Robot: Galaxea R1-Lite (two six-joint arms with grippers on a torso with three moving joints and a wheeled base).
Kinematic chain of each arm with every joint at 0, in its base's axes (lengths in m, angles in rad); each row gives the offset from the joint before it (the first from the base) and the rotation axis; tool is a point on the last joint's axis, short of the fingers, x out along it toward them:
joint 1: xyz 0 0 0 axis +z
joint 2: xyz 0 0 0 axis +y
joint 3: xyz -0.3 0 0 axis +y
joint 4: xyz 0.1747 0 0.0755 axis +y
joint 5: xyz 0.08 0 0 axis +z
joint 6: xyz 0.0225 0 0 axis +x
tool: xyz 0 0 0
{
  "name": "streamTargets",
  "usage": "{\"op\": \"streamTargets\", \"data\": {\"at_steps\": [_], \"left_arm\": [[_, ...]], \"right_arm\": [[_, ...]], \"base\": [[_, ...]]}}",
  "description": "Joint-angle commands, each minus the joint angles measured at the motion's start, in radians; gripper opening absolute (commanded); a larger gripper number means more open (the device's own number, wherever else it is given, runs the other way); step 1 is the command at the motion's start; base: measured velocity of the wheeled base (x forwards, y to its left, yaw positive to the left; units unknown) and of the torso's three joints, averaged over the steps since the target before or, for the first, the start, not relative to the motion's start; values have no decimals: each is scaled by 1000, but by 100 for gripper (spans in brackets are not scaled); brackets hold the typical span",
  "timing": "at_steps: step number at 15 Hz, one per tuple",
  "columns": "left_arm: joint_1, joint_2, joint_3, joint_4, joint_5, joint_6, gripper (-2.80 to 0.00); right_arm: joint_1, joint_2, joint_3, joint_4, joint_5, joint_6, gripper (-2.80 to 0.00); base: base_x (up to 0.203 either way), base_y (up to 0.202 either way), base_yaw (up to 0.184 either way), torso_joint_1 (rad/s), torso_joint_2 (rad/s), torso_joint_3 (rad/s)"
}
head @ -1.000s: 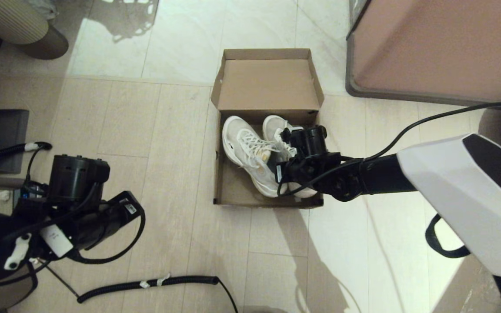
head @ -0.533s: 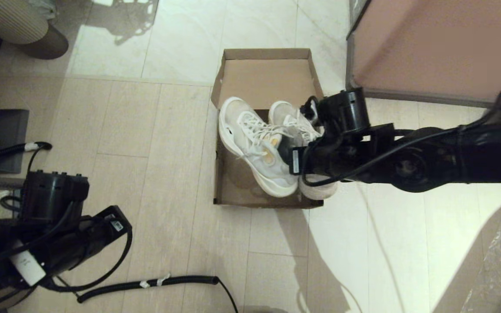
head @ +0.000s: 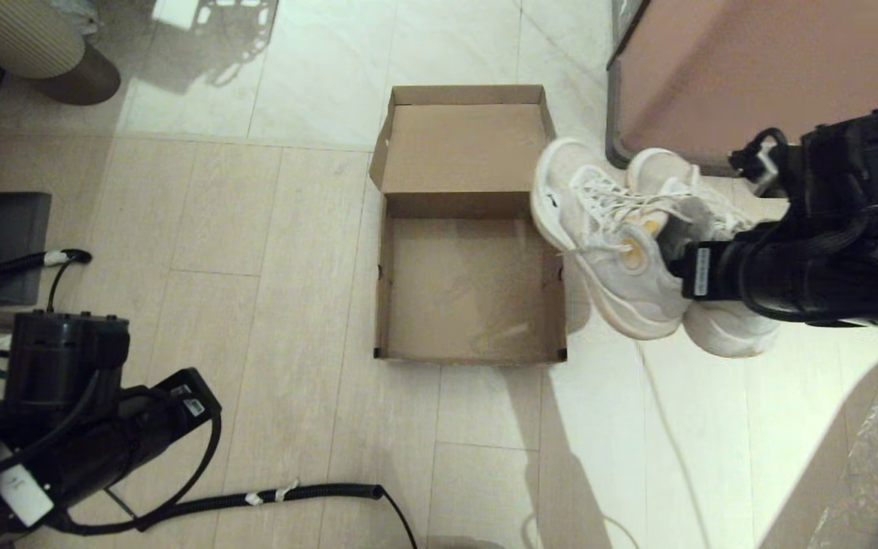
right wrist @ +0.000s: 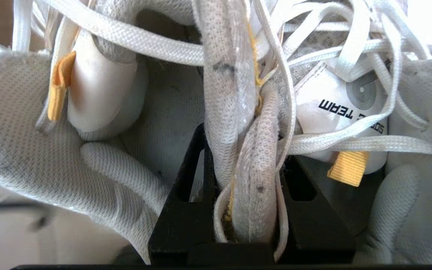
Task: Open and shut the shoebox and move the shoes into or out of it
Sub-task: Put the shoes out of the shoe box
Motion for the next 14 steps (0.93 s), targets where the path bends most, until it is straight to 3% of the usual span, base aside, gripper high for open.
{"op": "streamTargets", "data": {"at_steps": [1, 5, 8, 14], "left_arm": [[0, 7, 0, -3, 2, -5, -280], [0, 9, -9, -3, -12, -2, -280], [0, 29, -7, -3, -19, 3, -280], [1, 61, -4, -4, -15, 3, -280]], "right_arm": [[-139, -62, 82, 3, 2, -26, -280], [-406, 40, 128, -30, 21, -32, -280], [-570, 199, 126, -165, 61, -35, -280], [-673, 524, 113, -466, 155, -35, -280]], "base": [[0, 0, 0, 0, 0, 0], [0, 0, 0, 0, 0, 0], [0, 0, 0, 0, 0, 0], [0, 0, 0, 0, 0, 0]]}}
